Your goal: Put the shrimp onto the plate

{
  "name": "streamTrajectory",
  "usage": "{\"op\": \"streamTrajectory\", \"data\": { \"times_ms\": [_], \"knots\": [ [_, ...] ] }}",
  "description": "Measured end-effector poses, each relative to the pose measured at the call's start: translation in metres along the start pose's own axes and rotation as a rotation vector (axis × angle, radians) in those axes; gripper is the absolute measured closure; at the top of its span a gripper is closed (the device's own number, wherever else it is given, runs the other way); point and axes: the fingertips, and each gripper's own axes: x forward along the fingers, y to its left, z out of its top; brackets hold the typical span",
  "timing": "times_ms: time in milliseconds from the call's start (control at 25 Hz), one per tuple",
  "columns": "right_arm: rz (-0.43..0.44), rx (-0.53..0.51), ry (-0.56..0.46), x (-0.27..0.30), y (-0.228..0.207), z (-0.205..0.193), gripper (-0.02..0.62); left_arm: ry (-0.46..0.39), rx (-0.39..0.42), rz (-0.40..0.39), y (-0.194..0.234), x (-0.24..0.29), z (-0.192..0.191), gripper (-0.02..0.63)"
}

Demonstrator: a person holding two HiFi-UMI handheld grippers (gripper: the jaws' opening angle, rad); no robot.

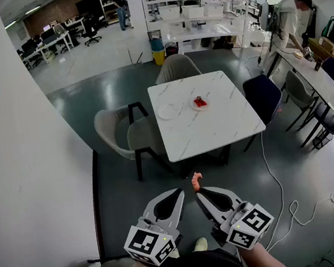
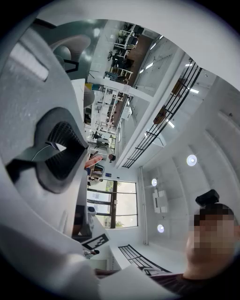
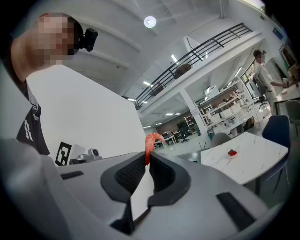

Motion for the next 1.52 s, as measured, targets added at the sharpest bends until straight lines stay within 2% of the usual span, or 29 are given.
{"op": "streamTrajectory", "data": {
  "times_ms": [520,840,1160,1520],
  "knots": [
    [0.054,0.014,0.005,-0.019,-0.024,0.008,0.565,0.006,0.008,0.036,-0.018,0.025,-0.009,0.598],
    [0.071,0.050,-0.015,-0.005,-0.040,0.018,0.564,0.012,0.007,0.065,0.001,0.039,-0.007,0.598],
    [0.043,0.058,0.002,0.062,-0.078,0.019,0.563,0.004,0.051,0.068,0.074,0.077,0.001,0.598],
    [-0.006,0.038,0.008,0.176,-0.123,0.039,0.563,0.002,0.065,0.010,0.179,0.132,0.026,0.598]
  ]
}}
